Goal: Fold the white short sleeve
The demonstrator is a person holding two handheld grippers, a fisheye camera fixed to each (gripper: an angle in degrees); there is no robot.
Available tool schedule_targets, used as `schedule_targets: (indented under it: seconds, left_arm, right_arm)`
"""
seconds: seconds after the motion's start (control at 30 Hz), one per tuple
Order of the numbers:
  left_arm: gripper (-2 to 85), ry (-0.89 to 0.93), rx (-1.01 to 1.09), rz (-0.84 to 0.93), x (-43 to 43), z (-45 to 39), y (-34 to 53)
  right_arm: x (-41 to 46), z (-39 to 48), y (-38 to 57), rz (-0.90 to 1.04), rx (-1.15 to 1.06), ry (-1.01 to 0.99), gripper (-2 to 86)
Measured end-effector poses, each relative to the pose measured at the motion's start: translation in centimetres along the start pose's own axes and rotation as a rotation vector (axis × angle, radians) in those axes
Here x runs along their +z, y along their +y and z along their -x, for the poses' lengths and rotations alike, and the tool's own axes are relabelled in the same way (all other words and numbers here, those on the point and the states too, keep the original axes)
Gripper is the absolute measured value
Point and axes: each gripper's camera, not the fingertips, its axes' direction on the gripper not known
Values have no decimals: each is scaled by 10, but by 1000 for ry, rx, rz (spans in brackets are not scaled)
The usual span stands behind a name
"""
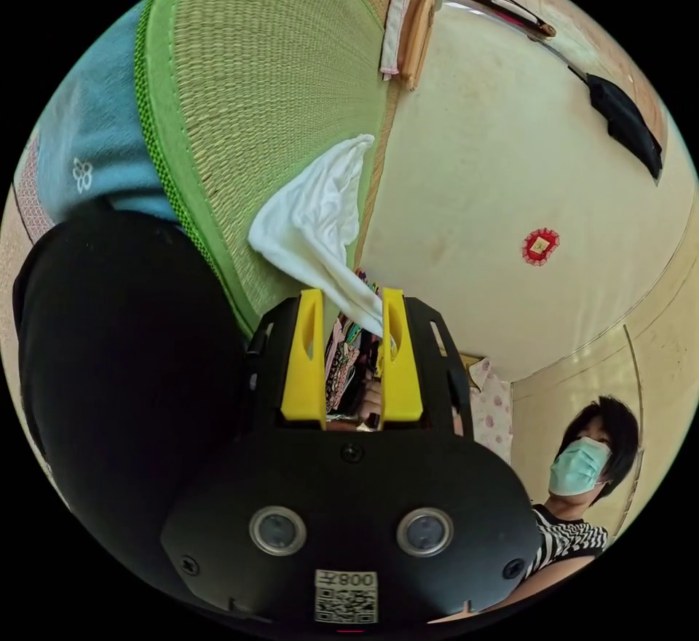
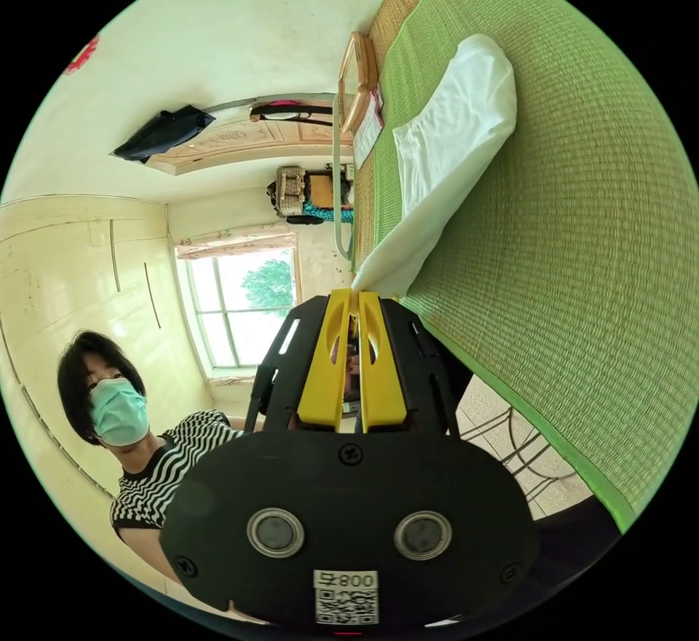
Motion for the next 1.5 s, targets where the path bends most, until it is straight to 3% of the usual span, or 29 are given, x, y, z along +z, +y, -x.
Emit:
schedule_targets:
  seconds: [0.43, 0.83, 1.23, 1.5]
  left_arm:
    - [58, -11, -37, -54, 23, -7, 15]
    - [23, -102, 183, 126, 82, -63, 79]
    - [19, -87, 397, 372, 208, -128, 171]
    - [20, -92, 455, 550, 351, -151, 225]
  right_arm:
    - [-27, 27, 39, -13, -10, 11, 17]
    - [-91, 37, 134, -73, 19, -59, 16]
    - [-187, 90, 269, -204, -92, -129, 16]
    - [-273, 114, 360, -364, -140, -171, 18]
